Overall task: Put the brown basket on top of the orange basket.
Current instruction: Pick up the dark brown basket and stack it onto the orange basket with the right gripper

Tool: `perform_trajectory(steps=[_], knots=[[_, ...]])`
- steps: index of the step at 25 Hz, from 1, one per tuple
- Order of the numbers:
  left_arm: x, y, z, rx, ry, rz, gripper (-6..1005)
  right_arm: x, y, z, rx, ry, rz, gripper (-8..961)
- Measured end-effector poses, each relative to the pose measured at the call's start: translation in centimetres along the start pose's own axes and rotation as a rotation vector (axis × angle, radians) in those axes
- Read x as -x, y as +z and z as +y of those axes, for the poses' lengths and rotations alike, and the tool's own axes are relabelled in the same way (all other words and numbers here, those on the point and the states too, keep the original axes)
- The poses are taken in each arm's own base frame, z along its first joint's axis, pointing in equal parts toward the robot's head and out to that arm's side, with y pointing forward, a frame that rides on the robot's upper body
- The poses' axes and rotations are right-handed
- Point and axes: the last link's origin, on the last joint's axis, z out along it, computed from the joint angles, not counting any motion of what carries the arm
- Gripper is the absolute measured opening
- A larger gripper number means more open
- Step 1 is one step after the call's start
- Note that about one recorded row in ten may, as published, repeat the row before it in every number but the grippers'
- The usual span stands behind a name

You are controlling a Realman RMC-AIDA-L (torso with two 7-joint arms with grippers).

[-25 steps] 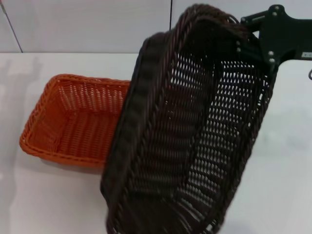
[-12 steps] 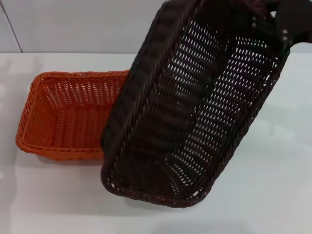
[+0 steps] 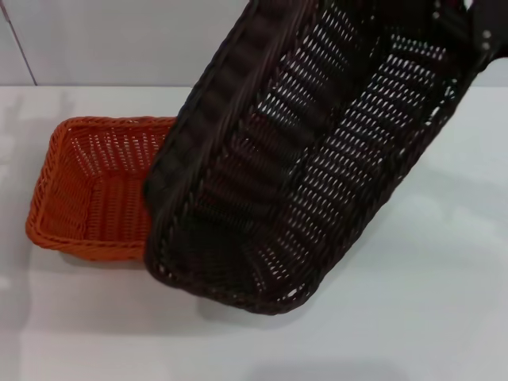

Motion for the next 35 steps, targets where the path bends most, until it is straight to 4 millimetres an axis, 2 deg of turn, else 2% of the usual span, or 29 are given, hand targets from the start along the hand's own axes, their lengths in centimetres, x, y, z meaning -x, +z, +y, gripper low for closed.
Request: perform_trajectory(steps=[12, 21, 26, 32, 35], knots=[[0.7, -0.3, 0.1, -0.010, 0.002, -0.025, 826, -4.2, 3.2, 2.2, -0.031, 0.013, -0.028, 146], [1.1, -0.5, -0.1, -0.016, 0.002, -0.041, 826, -5.3, 3.5, 3.0, -0.103, 0.025, -0.115, 146], [1.4, -0.6, 0.0, -0.016, 0.002, -0.050, 826, -6.7, 3.5, 4.4, -0.157, 0.025, -0.159, 146], [1.8, -0.7, 0.1, -0.011, 0.005, -0.066, 826, -8.3, 4.8, 6.5, -0.175, 0.037, -0.164, 146], [1.9, -0.7, 0.2, -0.010, 0.006, -0.072, 826, -8.6, 5.1, 6.9, -0.195, 0.035, -0.170, 147]])
